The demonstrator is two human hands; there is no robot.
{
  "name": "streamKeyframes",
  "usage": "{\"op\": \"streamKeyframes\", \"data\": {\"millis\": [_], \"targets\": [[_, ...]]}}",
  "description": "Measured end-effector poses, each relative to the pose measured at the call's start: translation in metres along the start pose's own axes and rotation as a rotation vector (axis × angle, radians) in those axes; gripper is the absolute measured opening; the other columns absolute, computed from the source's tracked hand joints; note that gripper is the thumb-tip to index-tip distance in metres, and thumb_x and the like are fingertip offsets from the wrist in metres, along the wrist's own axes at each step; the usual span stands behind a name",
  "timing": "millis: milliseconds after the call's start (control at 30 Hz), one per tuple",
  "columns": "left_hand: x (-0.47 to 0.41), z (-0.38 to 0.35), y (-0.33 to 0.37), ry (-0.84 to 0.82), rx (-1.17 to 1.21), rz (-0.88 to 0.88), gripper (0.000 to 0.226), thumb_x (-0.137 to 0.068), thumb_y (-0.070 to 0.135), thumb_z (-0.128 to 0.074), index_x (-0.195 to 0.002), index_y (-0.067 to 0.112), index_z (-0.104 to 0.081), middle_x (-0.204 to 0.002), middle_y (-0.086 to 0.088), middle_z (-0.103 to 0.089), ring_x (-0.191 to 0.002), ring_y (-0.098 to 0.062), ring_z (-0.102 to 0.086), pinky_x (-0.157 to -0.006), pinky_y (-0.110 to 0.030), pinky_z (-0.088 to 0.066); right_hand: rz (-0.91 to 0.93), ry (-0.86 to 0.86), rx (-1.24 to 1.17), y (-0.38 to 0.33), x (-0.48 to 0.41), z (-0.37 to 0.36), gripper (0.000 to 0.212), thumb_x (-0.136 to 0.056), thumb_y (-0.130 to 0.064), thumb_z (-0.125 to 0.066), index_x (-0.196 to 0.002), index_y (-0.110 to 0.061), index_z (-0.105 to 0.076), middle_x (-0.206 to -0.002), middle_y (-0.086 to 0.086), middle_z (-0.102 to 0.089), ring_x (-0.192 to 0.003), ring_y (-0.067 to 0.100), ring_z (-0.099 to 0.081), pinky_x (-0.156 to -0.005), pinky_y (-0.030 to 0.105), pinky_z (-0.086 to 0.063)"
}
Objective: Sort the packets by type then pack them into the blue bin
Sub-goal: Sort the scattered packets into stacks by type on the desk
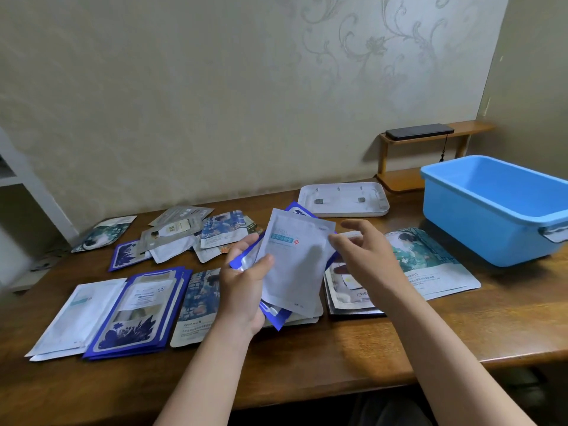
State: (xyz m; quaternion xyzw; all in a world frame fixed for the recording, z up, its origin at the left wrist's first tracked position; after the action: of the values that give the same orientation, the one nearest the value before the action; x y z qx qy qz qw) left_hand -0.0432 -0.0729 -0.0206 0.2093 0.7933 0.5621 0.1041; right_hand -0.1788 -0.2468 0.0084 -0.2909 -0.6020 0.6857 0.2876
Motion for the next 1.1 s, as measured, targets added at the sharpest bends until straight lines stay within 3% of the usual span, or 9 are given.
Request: {"op": "streamKeyframes", "data": {"millis": [100,233,367,500,600,767,867,967,1100], "targets": [[0.006,-0.009,0.000,-0.057,-0.003,-0.007,0.043,-0.092,0.000,-0.069,-0.119,0.033,-0.065,-0.108,-0.008,-0.077,-0.092,-0.032,-0.075,-0.063,-0.040,-0.059,-0.017,-0.108,-0.212,0.000,0.004,-0.010,0.050,-0.088,-0.012,-0.077,-0.130,-0.028,-0.054,-0.110,0.006,-0.069,-0.086,0.020,-0.075,-0.064,0.037,-0.063],[0.011,-0.013,0.004,-0.125,-0.022,-0.008,0.047,-0.092,0.000,-0.069,-0.122,0.036,-0.063,-0.110,-0.008,-0.076,-0.098,-0.033,-0.075,-0.068,-0.044,-0.061,0.083,-0.084,-0.213,0.000,0.006,-0.018,0.044,-0.079,-0.010,-0.085,-0.112,-0.030,-0.063,-0.110,0.000,-0.068,-0.086,0.016,-0.074,-0.055,0.030,-0.059],[0.013,-0.005,0.008,-0.180,-0.026,0.008,0.055,-0.090,-0.002,-0.069,-0.126,0.039,-0.063,-0.115,-0.007,-0.075,-0.102,-0.032,-0.074,-0.072,-0.045,-0.060,0.083,-0.033,-0.209,0.007,0.005,-0.024,0.049,-0.075,-0.011,-0.088,-0.116,-0.026,-0.065,-0.110,0.000,-0.068,-0.095,0.021,-0.072,-0.062,0.039,-0.063],[0.014,0.005,0.013,-0.237,-0.011,0.033,0.071,-0.070,-0.001,-0.074,-0.130,0.036,-0.062,-0.117,-0.009,-0.075,-0.102,-0.034,-0.074,-0.073,-0.047,-0.060,0.037,-0.037,-0.270,0.013,0.001,-0.031,0.047,-0.075,-0.009,-0.088,-0.115,-0.021,-0.067,-0.108,0.003,-0.074,-0.091,0.022,-0.075,-0.066,0.044,-0.064],[0.015,0.013,0.017,-0.259,-0.006,0.032,0.074,-0.071,-0.004,-0.071,-0.132,0.035,-0.059,-0.116,-0.007,-0.075,-0.104,-0.036,-0.074,-0.077,-0.053,-0.061,-0.034,-0.033,-0.387,0.019,-0.001,-0.037,0.045,-0.077,-0.009,-0.086,-0.117,-0.015,-0.065,-0.105,0.011,-0.076,-0.087,0.029,-0.077,-0.070,0.050,-0.063],[0.014,0.038,0.029,-0.127,0.013,-0.051,0.062,-0.087,-0.018,-0.060,-0.123,0.032,-0.063,-0.111,-0.008,-0.076,-0.098,-0.031,-0.075,-0.068,-0.045,-0.061,-0.096,-0.144,-0.495,0.019,0.008,-0.067,0.042,-0.084,-0.014,-0.080,-0.121,-0.010,-0.061,-0.104,0.012,-0.077,-0.090,0.032,-0.076,-0.068,0.045,-0.062],[0.013,0.061,0.040,-0.036,0.051,-0.083,0.060,-0.087,-0.018,-0.061,-0.120,0.032,-0.064,-0.109,-0.006,-0.078,-0.098,-0.031,-0.075,-0.070,-0.046,-0.062,-0.129,-0.258,-0.394,0.019,0.018,-0.101,0.045,-0.083,-0.014,-0.081,-0.122,-0.011,-0.059,-0.106,0.015,-0.076,-0.087,0.034,-0.076,-0.070,0.051,-0.062],[0.011,0.088,0.050,0.033,0.063,-0.114,0.061,-0.087,-0.017,-0.063,-0.123,0.031,-0.064,-0.107,-0.005,-0.079,-0.098,-0.031,-0.076,-0.078,-0.049,-0.062,-0.140,-0.320,-0.290,0.018,0.028,-0.136,0.042,-0.083,-0.011,-0.082,-0.120,-0.013,-0.062,-0.102,0.014,-0.077,-0.083,0.031,-0.077,-0.064,0.048,-0.062],[0.010,0.134,0.064,0.122,0.088,-0.147,0.057,-0.087,-0.014,-0.066,-0.122,0.031,-0.066,-0.111,-0.004,-0.078,-0.100,-0.027,-0.075,-0.075,-0.045,-0.062,-0.111,-0.348,-0.158,0.009,0.035,-0.178,0.033,-0.082,-0.015,-0.084,-0.112,-0.011,-0.069,-0.096,0.009,-0.078,-0.079,0.025,-0.077,-0.059,0.041,-0.062]]}}
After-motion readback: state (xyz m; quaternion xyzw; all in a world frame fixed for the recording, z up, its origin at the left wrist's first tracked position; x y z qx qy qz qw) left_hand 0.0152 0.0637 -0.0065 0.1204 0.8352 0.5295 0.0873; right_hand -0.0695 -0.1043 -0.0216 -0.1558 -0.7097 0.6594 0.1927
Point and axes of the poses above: each hand's wrist, its own x-axis away from the middle knuckle, its own z-axis out of the back of the hand, y = z × x, the point moved 8 cm from there along -x, towards the middle knuckle
